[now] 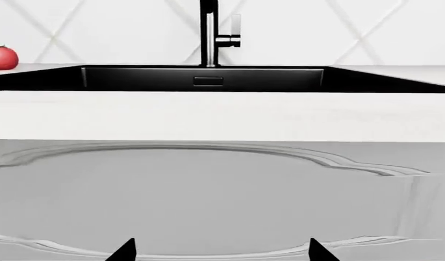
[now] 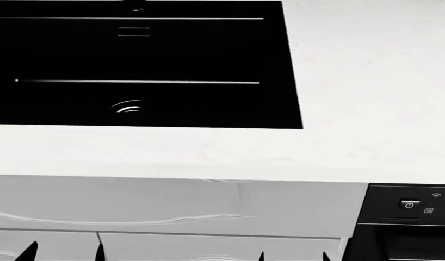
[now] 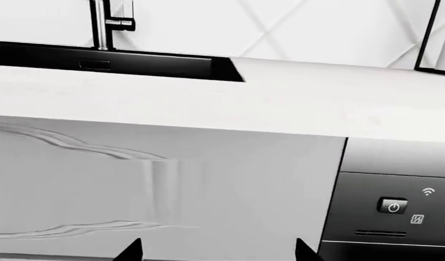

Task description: Place the avocado, onion, tomato and bell pepper on the cutting board.

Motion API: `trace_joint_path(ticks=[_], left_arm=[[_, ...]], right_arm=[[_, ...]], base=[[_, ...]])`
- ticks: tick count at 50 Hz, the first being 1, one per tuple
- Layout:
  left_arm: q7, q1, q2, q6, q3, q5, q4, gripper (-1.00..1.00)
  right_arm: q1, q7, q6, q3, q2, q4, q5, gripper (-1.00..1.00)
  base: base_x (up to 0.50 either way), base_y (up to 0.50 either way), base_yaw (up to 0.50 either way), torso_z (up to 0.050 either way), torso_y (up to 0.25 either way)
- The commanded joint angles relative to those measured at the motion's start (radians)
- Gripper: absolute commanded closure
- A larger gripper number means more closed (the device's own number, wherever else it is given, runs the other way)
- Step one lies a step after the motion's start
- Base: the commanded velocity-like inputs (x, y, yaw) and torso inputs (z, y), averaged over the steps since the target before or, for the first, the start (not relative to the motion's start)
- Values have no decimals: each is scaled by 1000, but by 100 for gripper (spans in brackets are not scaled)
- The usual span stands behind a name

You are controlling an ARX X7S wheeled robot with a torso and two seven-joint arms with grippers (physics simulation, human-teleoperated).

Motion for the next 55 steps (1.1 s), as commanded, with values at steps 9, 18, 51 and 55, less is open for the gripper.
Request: trace_joint_path(ticks=[9, 18, 51, 55], left_arm=[[-14, -3, -12, 3, 16, -7, -2, -100], [-21, -2, -18, 10, 23, -7, 0, -100], [-43, 0, -36, 18, 46, -15, 8, -100], [-43, -3, -38, 21, 51, -14, -1, -100]], right_arm=[[4, 14, 0, -16, 11, 4, 11, -100], [5, 20, -2, -22, 16, 5, 15, -100], [8, 42, -10, -43, 32, 10, 27, -100], [9, 45, -7, -45, 33, 8, 30, -100]], base=[[0, 378, 0, 0, 0], [0, 379, 0, 0, 0], [0, 380, 0, 0, 0], [0, 381, 0, 0, 0]])
